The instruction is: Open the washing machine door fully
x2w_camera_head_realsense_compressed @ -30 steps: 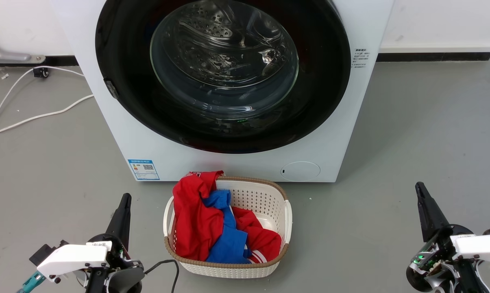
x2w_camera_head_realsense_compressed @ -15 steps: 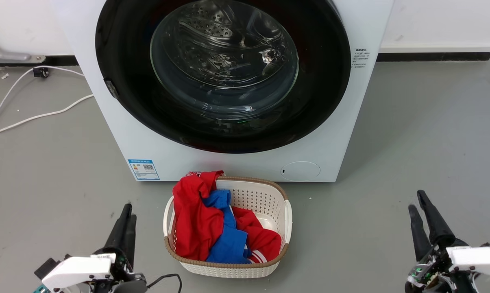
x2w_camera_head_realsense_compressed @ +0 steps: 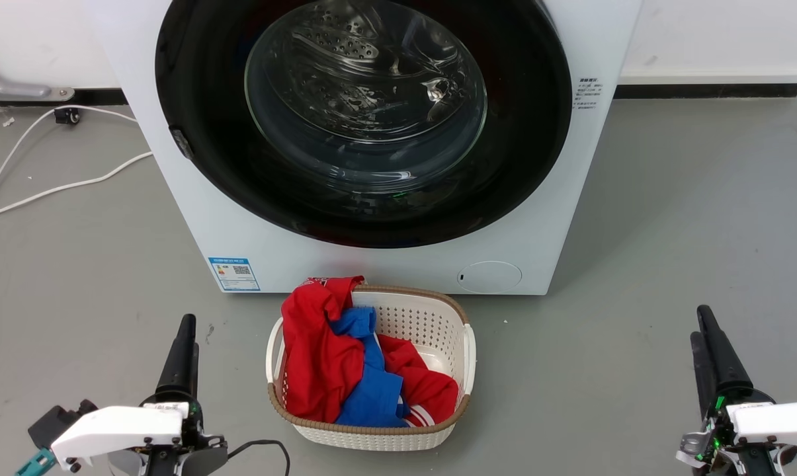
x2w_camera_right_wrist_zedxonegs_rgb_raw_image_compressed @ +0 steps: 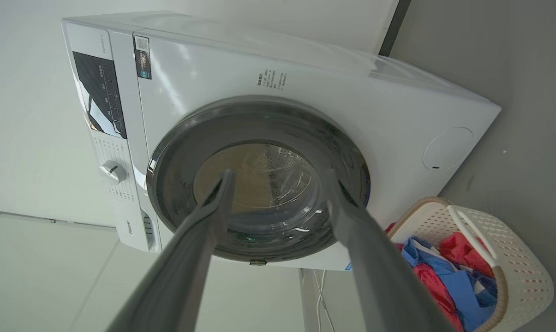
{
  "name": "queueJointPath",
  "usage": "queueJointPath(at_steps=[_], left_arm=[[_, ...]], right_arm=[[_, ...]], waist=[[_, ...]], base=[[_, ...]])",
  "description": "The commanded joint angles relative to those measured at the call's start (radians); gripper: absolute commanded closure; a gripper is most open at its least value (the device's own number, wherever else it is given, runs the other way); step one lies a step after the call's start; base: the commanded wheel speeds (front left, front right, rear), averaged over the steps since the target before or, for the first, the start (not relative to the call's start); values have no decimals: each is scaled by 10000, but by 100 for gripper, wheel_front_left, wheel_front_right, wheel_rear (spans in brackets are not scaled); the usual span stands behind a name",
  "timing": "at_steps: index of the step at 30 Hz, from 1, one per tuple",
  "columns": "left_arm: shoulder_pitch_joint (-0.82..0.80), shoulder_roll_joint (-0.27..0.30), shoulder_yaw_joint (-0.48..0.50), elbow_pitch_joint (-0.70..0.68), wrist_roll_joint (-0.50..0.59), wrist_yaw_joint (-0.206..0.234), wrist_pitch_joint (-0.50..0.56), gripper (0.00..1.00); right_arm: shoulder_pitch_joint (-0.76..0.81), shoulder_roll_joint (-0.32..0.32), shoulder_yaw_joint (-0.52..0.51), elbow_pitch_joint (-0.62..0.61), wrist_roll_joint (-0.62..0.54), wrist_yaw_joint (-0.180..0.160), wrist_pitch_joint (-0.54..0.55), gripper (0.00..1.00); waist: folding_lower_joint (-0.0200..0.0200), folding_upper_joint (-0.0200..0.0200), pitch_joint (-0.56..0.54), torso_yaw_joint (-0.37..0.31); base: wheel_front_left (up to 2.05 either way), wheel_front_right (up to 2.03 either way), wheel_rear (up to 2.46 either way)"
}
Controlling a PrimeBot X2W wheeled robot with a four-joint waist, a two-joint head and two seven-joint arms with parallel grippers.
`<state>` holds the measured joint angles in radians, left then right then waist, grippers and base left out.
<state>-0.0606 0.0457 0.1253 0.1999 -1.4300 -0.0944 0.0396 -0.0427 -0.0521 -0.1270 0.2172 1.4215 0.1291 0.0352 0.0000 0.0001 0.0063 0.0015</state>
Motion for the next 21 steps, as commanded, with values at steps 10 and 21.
queueJointPath(at_steps=[10, 21], left_arm=[[138, 37, -638, -1038, 3035, 927, -490, 0], [303, 172, -1236, -1410, 5389, 1630, -907, 0]], right_arm=[[108, -26, 66, -1217, -2980, 16, -487, 0], [393, -20, 422, -1980, -5736, 18, -900, 0]], waist=[[0, -1, 37, 15], [0, -1, 59, 41]], base=[[0, 0, 0], [0, 0, 0]])
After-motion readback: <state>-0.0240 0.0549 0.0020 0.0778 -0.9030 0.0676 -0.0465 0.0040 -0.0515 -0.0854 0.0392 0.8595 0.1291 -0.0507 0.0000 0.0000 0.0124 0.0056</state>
